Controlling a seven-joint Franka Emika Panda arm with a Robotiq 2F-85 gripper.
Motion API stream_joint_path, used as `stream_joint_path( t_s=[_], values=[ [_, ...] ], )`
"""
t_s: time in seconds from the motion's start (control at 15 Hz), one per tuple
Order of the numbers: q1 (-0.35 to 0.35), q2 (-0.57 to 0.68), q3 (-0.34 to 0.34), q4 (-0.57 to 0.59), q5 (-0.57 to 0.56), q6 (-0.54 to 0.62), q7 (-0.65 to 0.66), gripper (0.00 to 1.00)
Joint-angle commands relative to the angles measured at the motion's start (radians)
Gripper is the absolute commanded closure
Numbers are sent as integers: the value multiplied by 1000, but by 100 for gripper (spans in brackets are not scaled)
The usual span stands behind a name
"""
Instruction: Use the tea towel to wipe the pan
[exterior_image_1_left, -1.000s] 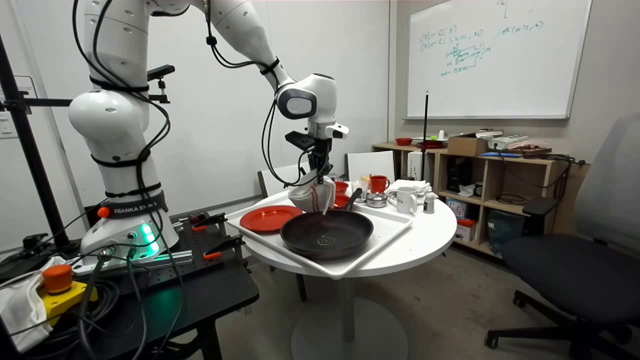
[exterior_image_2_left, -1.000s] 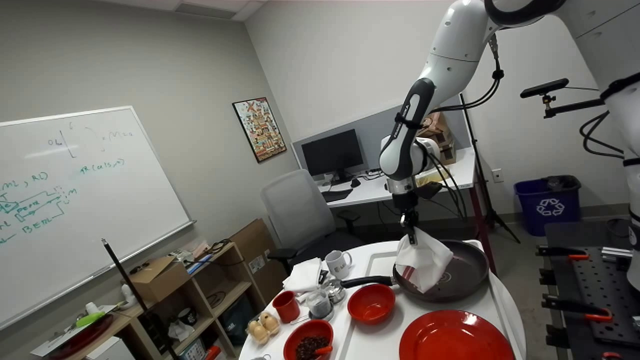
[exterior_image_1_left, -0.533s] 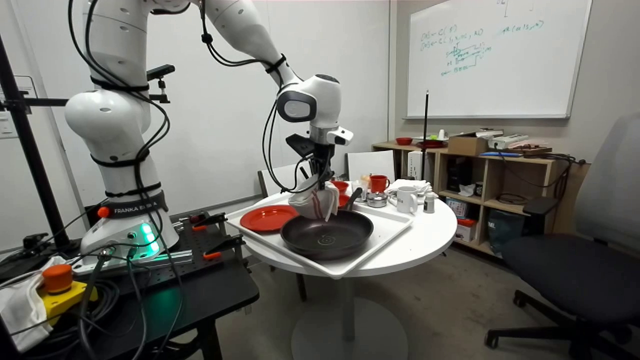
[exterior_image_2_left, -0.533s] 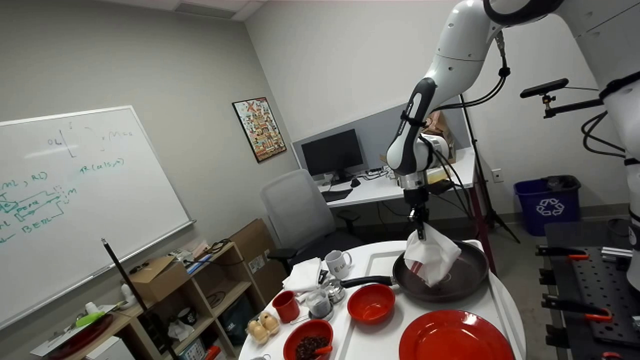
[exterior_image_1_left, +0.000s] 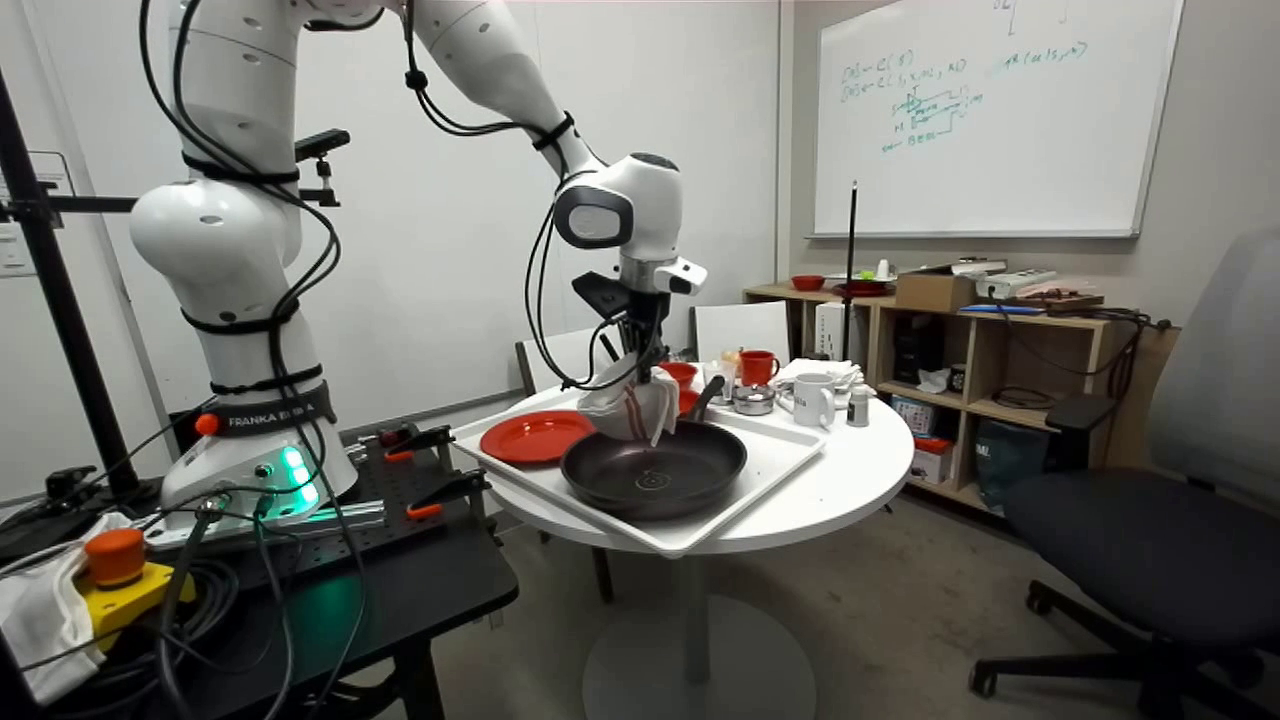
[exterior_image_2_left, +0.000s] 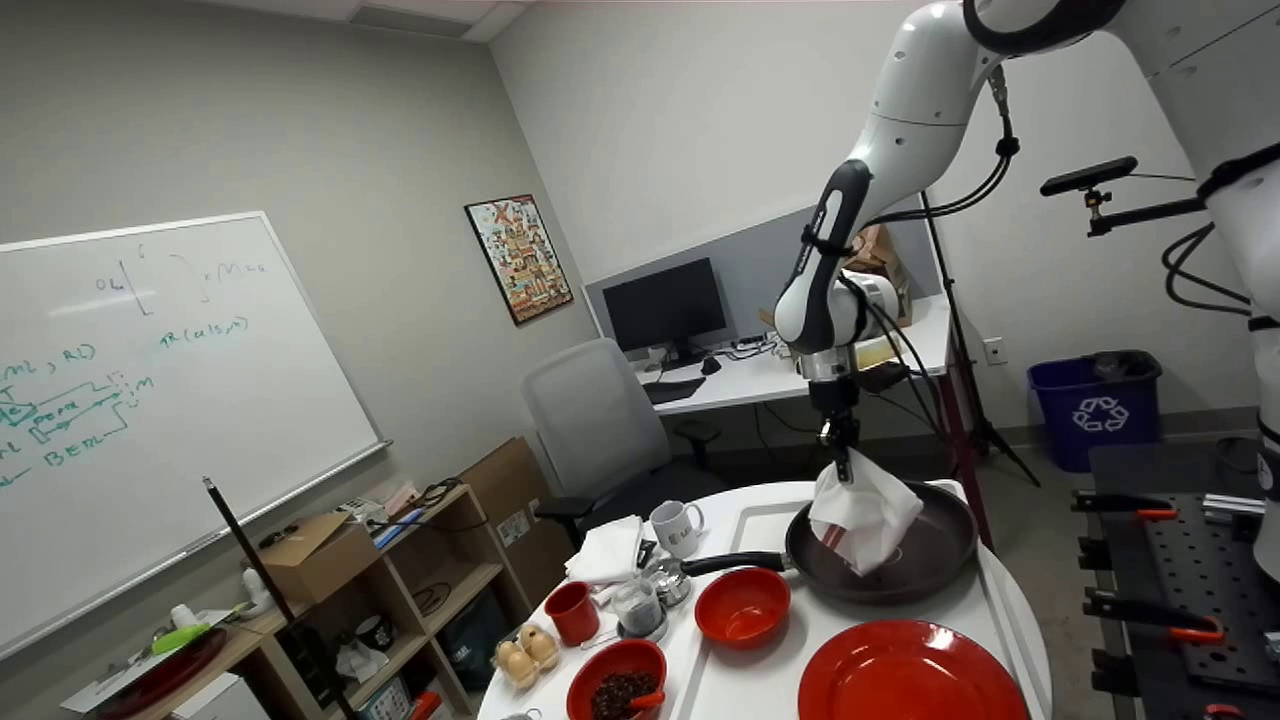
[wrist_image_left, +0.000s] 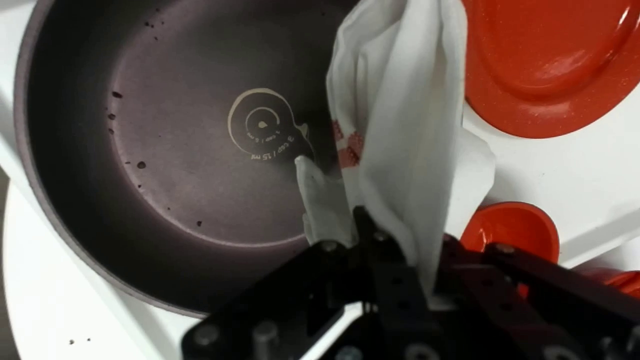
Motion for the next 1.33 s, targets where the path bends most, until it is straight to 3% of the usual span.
stream_joint_path(
  t_s=[0.0, 0.33, 0.47, 1.0, 1.27],
  values=[
    [-24, 56, 1, 21, 74, 71, -75, 95],
    [-109, 138, 20, 62, 156, 114, -151, 95],
    [-135, 163, 1, 79, 140, 125, -151, 95],
    [-148, 204, -113, 92, -78, 207, -45, 95],
    [-110, 252, -105, 91, -192, 245, 42, 95]
  ],
)
